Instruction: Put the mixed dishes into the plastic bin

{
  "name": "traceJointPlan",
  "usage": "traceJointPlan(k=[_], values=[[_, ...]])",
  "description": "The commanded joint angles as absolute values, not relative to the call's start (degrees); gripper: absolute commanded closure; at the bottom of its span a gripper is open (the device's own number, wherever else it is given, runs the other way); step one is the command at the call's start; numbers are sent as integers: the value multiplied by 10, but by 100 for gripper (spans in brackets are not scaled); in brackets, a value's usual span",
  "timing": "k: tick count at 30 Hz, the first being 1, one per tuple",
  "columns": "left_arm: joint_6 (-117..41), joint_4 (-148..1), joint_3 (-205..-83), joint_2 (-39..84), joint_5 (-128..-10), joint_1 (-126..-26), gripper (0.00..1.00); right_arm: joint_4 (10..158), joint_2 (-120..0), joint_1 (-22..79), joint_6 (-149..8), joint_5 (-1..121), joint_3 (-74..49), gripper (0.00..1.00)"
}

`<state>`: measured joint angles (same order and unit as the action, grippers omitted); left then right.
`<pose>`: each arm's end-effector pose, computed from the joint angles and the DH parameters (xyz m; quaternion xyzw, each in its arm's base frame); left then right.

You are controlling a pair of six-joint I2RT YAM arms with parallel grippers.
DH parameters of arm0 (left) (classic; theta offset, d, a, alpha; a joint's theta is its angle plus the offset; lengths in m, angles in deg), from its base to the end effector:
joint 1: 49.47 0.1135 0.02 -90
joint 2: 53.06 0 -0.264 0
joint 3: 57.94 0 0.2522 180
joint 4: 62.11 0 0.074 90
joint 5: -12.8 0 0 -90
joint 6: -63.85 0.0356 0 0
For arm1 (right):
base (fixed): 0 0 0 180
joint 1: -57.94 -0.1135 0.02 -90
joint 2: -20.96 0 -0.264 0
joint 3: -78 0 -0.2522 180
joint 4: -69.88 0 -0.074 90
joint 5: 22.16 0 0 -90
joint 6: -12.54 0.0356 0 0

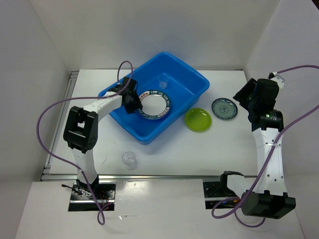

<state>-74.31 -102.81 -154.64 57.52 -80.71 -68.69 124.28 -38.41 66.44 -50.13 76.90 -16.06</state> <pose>0.3984 -0.1366 0.2109 -0.2469 0.9196 -0.1444 0.2692 0.2045 -0.0362 0.4025 0.3014 0.7998 0.0175 0.5188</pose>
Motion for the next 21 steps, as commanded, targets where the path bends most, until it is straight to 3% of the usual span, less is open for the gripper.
traceJointPlan(k=[1,6,11,21], values=[[-741,-1017,-1582,587,-798,-692,45,1217,-376,649,-512,759,-162,33],[-717,-1043,-1642,555,-829,-697,39,1276,-439,627,-512,709,-199,33],[-690,-1043,-1663,438,-839,-697,31,1271,-441,615,-486,702,-276,33],[-703,-1009,-1628,286,-745,-702,29,1236,-473,565,-351,696,-377,36]])
